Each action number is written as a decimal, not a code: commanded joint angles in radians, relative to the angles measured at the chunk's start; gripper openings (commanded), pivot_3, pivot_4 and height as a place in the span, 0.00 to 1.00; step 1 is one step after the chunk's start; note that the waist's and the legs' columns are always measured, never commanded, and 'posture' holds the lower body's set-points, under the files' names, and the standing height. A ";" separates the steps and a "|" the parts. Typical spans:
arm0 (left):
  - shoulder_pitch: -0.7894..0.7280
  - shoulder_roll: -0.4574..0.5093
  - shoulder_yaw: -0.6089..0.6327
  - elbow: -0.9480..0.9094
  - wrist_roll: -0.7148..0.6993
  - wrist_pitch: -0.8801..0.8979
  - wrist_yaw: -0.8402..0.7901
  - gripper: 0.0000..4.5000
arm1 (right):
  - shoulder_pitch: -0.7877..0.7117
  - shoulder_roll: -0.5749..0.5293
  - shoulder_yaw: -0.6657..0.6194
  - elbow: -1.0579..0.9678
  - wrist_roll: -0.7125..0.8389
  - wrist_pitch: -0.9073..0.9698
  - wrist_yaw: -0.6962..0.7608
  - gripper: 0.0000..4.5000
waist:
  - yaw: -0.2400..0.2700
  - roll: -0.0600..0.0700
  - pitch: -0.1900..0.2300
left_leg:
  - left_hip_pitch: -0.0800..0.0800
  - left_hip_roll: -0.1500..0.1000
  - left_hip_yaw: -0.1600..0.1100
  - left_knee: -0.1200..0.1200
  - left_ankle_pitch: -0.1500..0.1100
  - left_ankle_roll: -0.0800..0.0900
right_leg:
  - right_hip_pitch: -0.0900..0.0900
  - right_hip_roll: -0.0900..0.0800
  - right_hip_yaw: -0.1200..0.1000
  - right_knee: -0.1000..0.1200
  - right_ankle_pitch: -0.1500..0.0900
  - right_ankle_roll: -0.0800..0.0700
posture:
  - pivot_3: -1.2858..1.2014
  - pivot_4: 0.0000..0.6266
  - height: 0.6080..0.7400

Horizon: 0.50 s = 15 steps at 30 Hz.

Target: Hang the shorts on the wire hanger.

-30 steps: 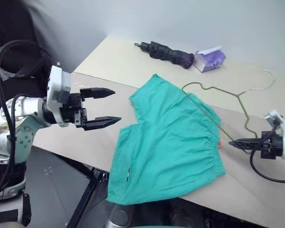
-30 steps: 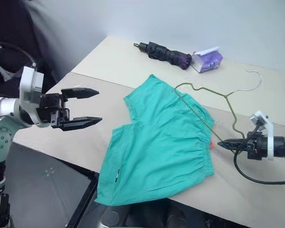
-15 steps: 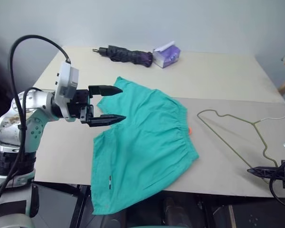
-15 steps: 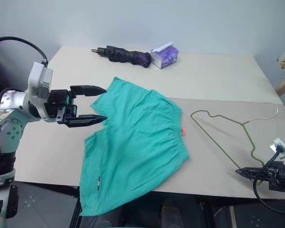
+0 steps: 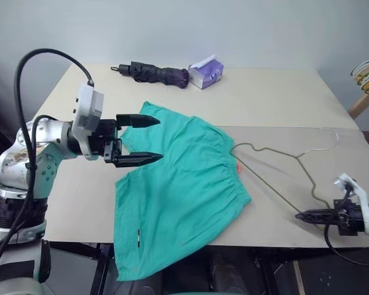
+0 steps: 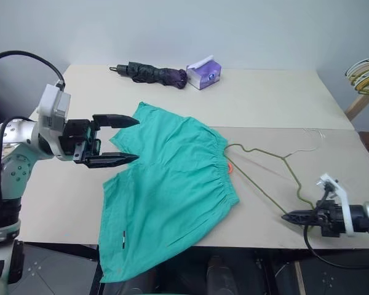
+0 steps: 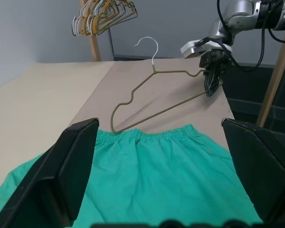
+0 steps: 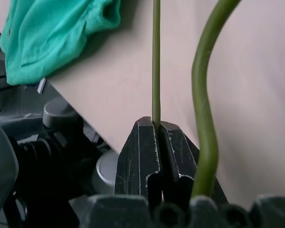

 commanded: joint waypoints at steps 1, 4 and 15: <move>-0.016 0.005 0.007 -0.022 0.002 -0.005 -0.004 1.00 | -0.038 0.003 0.008 0.025 -0.010 0.008 -0.033 0.00 | 0.004 0.000 0.000 | 0.000 0.000 0.000 0.000 0.000 0.000 | 0.000 0.000 0.000 0.000 0.000 0.000 | 0.57 0.21 1.00; -0.014 0.009 0.009 -0.025 0.000 -0.004 -0.005 1.00 | -0.046 0.008 -0.017 0.050 0.002 0.009 -0.050 0.00 | 0.006 0.000 0.000 | 0.000 0.000 0.000 0.000 0.000 0.000 | 0.000 0.000 0.000 0.000 0.000 0.000 | 0.58 0.22 1.00; -0.014 0.006 0.004 -0.020 0.006 -0.009 -0.006 1.00 | -0.065 0.018 0.038 0.065 -0.006 -0.002 -0.043 0.00 | -0.001 0.000 0.000 | 0.001 0.000 0.000 0.000 0.000 0.000 | 0.000 0.000 0.000 0.000 0.000 0.000 | 0.57 0.21 1.00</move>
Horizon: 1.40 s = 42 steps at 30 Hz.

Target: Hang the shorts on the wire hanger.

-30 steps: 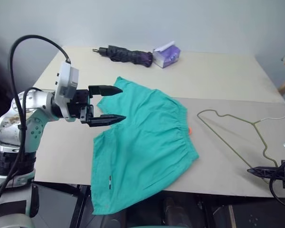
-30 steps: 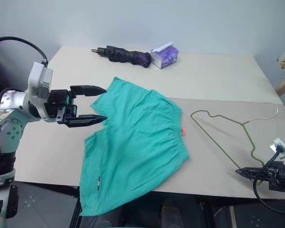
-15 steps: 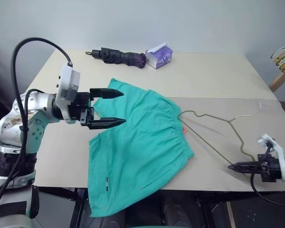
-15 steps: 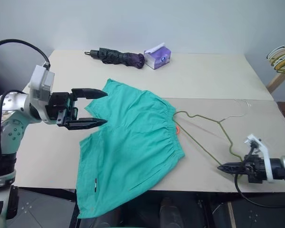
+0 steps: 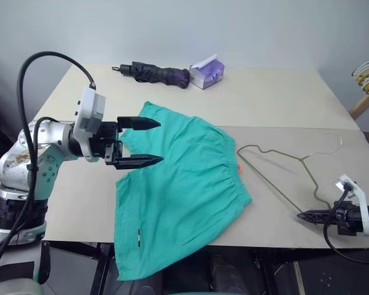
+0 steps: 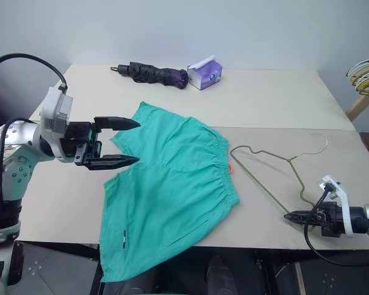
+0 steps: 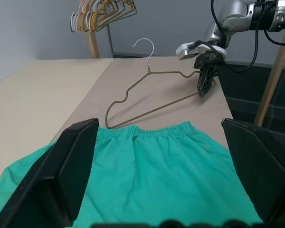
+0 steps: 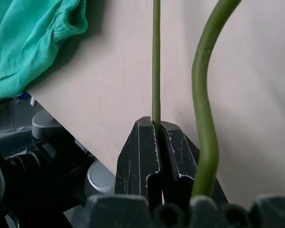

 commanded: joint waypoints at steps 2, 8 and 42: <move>-0.026 0.004 0.005 -0.015 0.007 -0.011 -0.004 1.00 | -0.088 0.028 0.033 0.008 0.003 -0.003 0.000 0.00 | -0.006 0.000 0.000 | 0.000 0.000 0.000 0.000 0.000 0.000 | 0.000 0.000 0.000 0.001 0.000 0.000 | 0.57 0.21 1.00; -0.019 0.015 0.014 -0.019 0.006 -0.009 -0.006 1.00 | -0.126 0.027 0.040 0.026 0.020 -0.004 0.033 0.00 | 0.001 0.000 0.000 | -0.001 0.000 0.000 0.000 0.000 0.000 | 0.000 0.000 0.000 0.000 0.000 0.000 | 0.58 0.21 1.00; -0.045 0.001 0.000 -0.002 0.040 -0.025 -0.021 1.00 | -0.579 0.194 0.393 0.393 -0.260 -0.183 0.211 0.00 | -0.003 0.000 0.000 | 0.000 0.000 0.000 0.000 0.000 0.001 | -0.001 0.000 0.000 0.001 0.000 0.000 | 0.58 0.16 1.00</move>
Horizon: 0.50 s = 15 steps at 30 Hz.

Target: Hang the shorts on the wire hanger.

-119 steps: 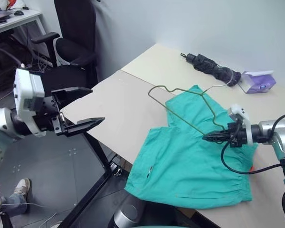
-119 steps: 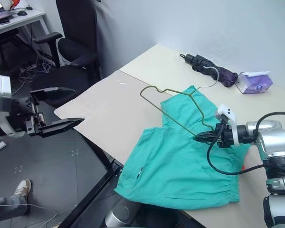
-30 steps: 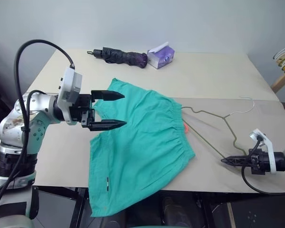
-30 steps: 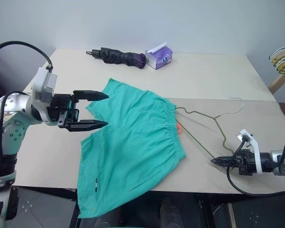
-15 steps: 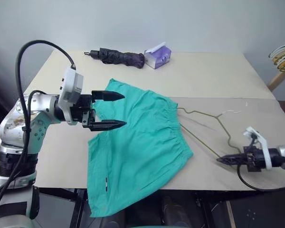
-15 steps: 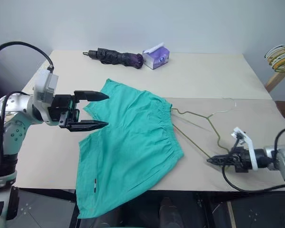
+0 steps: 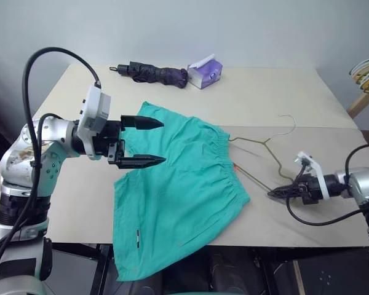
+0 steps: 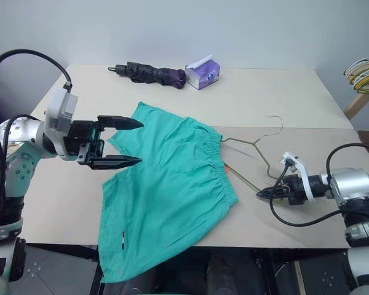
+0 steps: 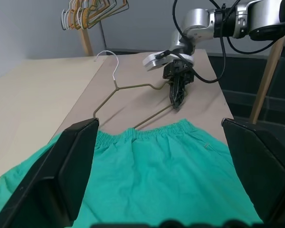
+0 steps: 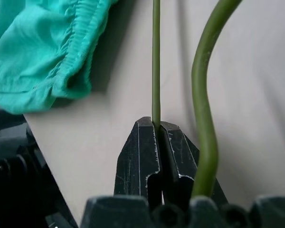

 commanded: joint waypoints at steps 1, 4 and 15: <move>-0.012 0.007 0.024 -0.010 0.005 -0.021 0.004 1.00 | -0.038 0.010 0.017 0.023 -0.019 -0.030 0.076 0.00 | 0.001 0.000 0.000 | 0.000 0.000 0.000 0.000 0.000 0.000 | 0.000 0.000 0.000 0.000 0.000 0.000 | 0.58 0.16 1.00; -0.006 0.010 0.027 -0.016 0.004 -0.020 0.006 1.00 | -0.051 0.027 0.034 0.050 -0.039 -0.045 0.103 0.00 | 0.003 0.000 0.000 | -0.001 0.000 0.000 0.000 0.000 0.000 | 0.000 0.000 0.000 0.000 0.000 0.000 | 0.59 0.14 1.00; -0.019 0.015 0.028 -0.011 0.010 -0.024 0.006 1.00 | -0.174 0.126 0.045 0.241 -0.114 -0.087 0.067 0.00 | 0.002 0.000 -0.001 | 0.000 0.000 0.000 0.000 0.000 0.000 | 0.000 0.000 0.000 0.001 0.000 0.000 | 0.60 0.13 1.00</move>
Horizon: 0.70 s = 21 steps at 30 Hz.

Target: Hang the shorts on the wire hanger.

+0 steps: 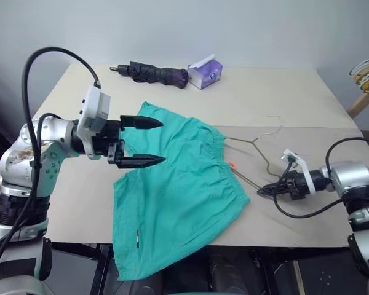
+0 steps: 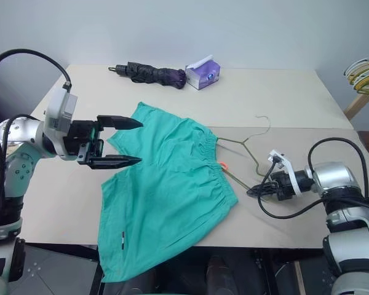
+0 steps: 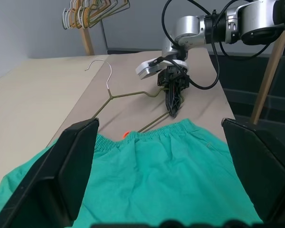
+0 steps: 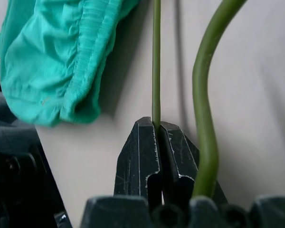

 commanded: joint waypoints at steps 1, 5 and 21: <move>-0.010 0.012 0.028 -0.013 0.006 -0.025 0.002 1.00 | -0.044 0.014 -0.019 0.073 -0.029 -0.042 0.011 0.00 | 0.002 0.000 0.000 | 0.000 0.000 0.000 0.000 0.000 0.000 | 0.000 0.000 0.000 0.000 0.000 0.000 | 0.60 0.13 1.00; 0.000 0.013 0.032 -0.018 0.005 -0.026 0.003 1.00 | -0.049 0.022 -0.008 0.067 -0.036 -0.050 0.065 0.00 | 0.006 0.000 0.000 | 0.000 0.000 0.000 0.000 0.000 0.000 | 0.000 0.000 0.000 0.000 0.000 -0.001 | 0.60 0.12 1.00; -0.008 0.013 0.030 -0.005 0.018 -0.041 0.001 1.00 | -0.010 -0.032 0.136 -0.050 0.088 -0.065 0.072 0.00 | 0.020 0.000 -0.001 | 0.000 0.000 0.000 0.000 0.000 -0.001 | 0.000 0.000 0.000 0.001 0.001 -0.001 | 0.61 0.10 1.00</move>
